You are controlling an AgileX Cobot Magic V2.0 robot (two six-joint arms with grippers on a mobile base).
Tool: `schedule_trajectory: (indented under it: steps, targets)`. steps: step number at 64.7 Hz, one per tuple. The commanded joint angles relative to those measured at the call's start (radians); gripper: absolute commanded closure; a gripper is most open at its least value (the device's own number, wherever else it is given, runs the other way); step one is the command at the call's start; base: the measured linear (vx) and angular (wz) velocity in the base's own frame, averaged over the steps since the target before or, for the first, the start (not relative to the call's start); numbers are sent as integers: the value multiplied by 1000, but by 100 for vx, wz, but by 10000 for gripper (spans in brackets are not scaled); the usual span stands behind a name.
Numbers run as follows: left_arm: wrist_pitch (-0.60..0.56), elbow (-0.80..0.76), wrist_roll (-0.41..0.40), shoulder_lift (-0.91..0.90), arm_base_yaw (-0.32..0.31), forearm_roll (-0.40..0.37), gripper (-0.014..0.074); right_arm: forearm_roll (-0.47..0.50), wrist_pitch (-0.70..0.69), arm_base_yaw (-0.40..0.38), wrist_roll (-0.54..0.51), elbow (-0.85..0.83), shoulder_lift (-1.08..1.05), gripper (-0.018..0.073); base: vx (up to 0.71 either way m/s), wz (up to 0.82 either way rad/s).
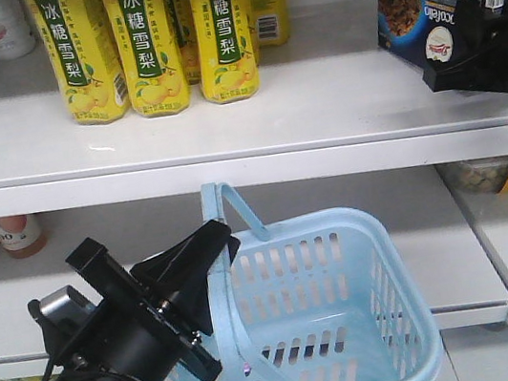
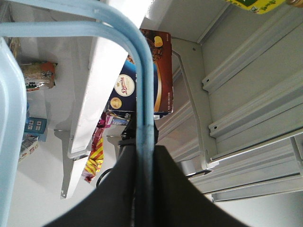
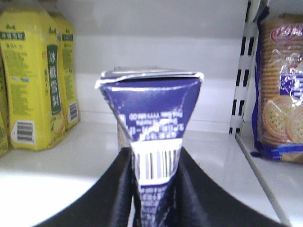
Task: Left arm holds basket, right arm returns cookies
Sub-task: 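Set the cookie box upright on the shelf and open the right gripper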
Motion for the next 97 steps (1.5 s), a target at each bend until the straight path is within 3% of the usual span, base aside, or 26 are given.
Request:
schedule_trajectory:
  steps: [1,33,42,57,66,97]
  targets:
    - [-278,-32,0,-32,2,-9,599,-10,-72,-3,-10,-25,-24,562,0,0]
    - [-278,-32,0,-32,2,-9,599,-30,-75,-3,-10,-25,-24,526,0,0]
    - [-278,-32,0,-32,2,-9,599,-34,-75,-3,-10,-25,-29,423,0,0]
    - [-278,-32,0,-32,2,-9,599,-34,-73,-3,-10,-25,-44,157,0,0]
    - [-278,-32,0,-32,2,-9,599,-34,-67,-3,-10,-25,-66,65,0,0]
    - [-278,-32,0,-32,2,-9,599,-34,123,-3,-10,-25,-258,59,0,0]
